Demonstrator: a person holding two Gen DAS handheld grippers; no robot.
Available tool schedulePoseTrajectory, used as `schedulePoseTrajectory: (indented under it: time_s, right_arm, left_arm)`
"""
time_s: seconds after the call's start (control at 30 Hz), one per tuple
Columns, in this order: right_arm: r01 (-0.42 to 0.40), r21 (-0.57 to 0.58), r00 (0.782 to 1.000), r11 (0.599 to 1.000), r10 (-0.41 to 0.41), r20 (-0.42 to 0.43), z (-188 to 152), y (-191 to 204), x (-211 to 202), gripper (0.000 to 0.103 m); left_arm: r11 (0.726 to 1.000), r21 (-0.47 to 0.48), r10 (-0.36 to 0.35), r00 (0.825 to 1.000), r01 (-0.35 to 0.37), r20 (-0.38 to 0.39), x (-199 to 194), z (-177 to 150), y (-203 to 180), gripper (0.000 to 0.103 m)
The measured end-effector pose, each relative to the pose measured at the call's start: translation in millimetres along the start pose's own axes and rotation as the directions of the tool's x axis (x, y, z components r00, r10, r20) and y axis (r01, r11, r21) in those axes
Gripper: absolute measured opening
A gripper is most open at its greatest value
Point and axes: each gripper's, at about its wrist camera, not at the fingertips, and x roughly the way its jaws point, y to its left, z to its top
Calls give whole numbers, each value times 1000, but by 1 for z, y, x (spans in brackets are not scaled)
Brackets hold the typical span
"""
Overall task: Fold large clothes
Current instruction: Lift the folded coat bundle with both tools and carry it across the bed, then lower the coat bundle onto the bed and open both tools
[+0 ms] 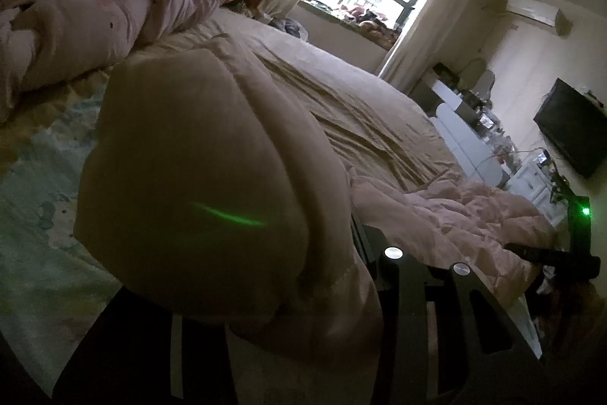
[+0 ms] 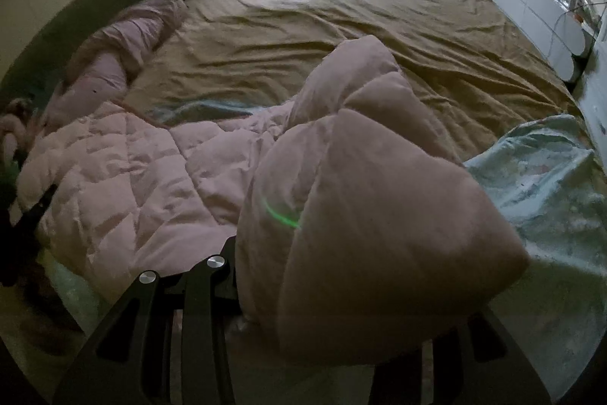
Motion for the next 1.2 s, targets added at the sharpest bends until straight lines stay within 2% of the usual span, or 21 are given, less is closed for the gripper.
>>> schedulePoseTrajectory:
  time_s: [0.17,0.33,0.57,0.77,1.0,1.13,1.2]
  right_arm:
    - [-105,42,989,994,100,110,-63,-18,-15,37]
    - [-135,92,978,987,118,174,-129,-29,-12,37]
    - [-144,62,958,988,124,259,-181,-22,-24,37]
    - [-134,35,960,990,121,252,-210,-13,-24,37]
    - [-134,97,972,986,112,207,-237,-23,-8,38]
    - [-139,139,976,981,111,189,-245,-34,4,46]
    - [-145,176,978,974,114,174,-249,-39,6,56]
  left_arm:
    - [999,36,-20,1000,19,6,-17,-29,4,32]
    - [996,90,-9,1000,8,9,-30,-70,6,32]
    - [993,114,34,999,-35,11,-56,-105,15,32]
    - [991,115,69,997,-66,-17,-71,-128,27,32]
    - [989,109,102,993,-95,-59,-72,-158,43,34]
    - [989,98,117,991,-109,-71,-70,-169,49,39]
    - [990,87,120,989,-113,-85,-69,-172,53,44]
